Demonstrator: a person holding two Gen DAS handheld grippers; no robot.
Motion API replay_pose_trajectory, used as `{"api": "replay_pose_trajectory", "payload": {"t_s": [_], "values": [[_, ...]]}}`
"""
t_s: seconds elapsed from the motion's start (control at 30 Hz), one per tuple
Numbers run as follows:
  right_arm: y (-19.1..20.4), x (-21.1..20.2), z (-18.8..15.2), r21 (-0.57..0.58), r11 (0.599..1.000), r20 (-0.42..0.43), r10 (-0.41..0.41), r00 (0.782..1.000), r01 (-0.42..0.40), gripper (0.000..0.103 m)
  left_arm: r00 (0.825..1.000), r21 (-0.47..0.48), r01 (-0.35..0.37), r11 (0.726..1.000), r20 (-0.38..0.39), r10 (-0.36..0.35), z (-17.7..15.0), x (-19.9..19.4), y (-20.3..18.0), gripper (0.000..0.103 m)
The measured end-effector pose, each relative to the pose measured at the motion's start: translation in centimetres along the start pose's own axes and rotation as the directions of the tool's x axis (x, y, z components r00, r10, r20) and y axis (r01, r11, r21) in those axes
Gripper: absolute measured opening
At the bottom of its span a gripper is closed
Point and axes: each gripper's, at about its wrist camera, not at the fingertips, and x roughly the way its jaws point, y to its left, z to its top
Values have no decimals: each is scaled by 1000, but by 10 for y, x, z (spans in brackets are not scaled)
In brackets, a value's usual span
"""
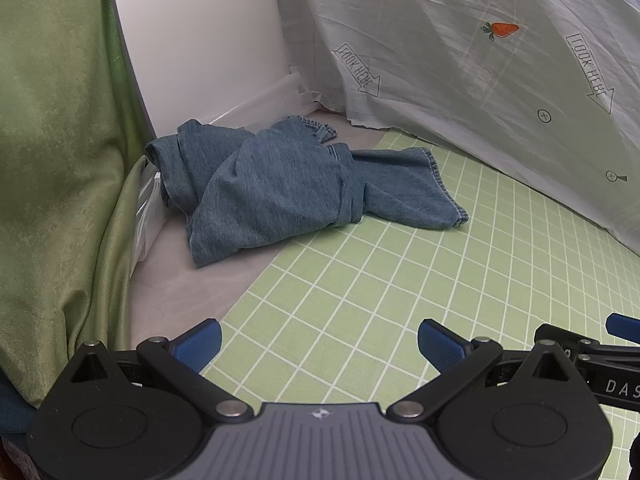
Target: Fold clothes
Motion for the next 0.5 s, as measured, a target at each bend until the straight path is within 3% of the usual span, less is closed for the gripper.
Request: {"api": "replay_pose_trajectory", "payload": {"t_s": [0.5], "values": [[-4, 31, 17, 16, 1000, -37, -16, 999, 17, 103, 1000, -58, -12, 998, -23, 10, 29, 28, 17, 103]]}}
